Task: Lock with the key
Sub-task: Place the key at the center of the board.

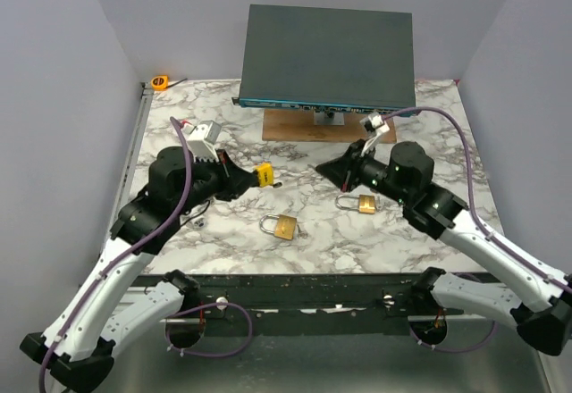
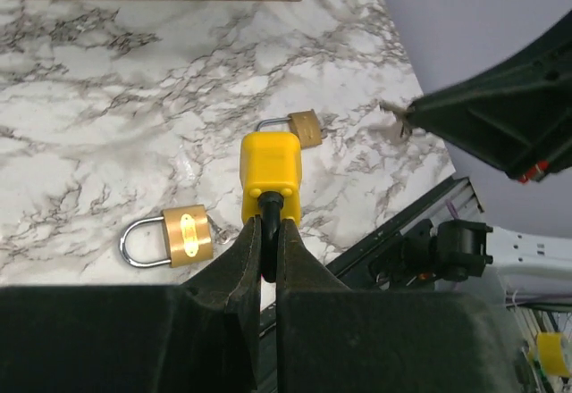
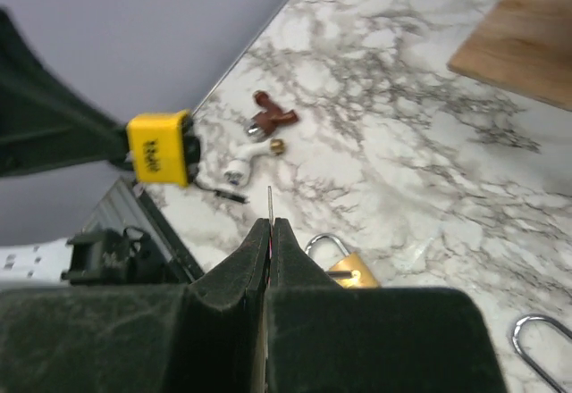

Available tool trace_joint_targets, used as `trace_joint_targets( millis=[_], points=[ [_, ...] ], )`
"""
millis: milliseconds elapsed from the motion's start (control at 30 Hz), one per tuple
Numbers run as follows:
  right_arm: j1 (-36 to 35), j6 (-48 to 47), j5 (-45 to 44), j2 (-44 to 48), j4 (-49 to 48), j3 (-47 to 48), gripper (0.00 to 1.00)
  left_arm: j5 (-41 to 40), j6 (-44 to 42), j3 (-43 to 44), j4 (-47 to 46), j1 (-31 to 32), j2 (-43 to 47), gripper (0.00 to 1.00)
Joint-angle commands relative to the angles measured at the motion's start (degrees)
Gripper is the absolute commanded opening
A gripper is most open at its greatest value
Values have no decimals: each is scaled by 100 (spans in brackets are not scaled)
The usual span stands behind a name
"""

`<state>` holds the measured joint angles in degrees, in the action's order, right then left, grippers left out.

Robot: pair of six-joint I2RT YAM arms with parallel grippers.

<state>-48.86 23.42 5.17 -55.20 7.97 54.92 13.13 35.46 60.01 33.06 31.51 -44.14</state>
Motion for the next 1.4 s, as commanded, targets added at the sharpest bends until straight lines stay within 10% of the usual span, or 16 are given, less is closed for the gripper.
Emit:
trace_joint_targets(
  millis=[0,767,1067,1367],
  points=[
    [1191,1108,1769,-384,-1389,-652,1,-360,732,-328,-920,-187,-188,0],
    [1339,2108,675,-4176,-2626,-745,11,301,1259,-953,-2847,-496,-4195,2],
    [1336,1972,424,-4209,-2160,-659,53,-127,981,-924,-2256,-497,-3999,69],
    [1322,1668,65,-2806,-1287,-635,78,-1021,190,-299,-975,-298,-2525,97]
  ],
)
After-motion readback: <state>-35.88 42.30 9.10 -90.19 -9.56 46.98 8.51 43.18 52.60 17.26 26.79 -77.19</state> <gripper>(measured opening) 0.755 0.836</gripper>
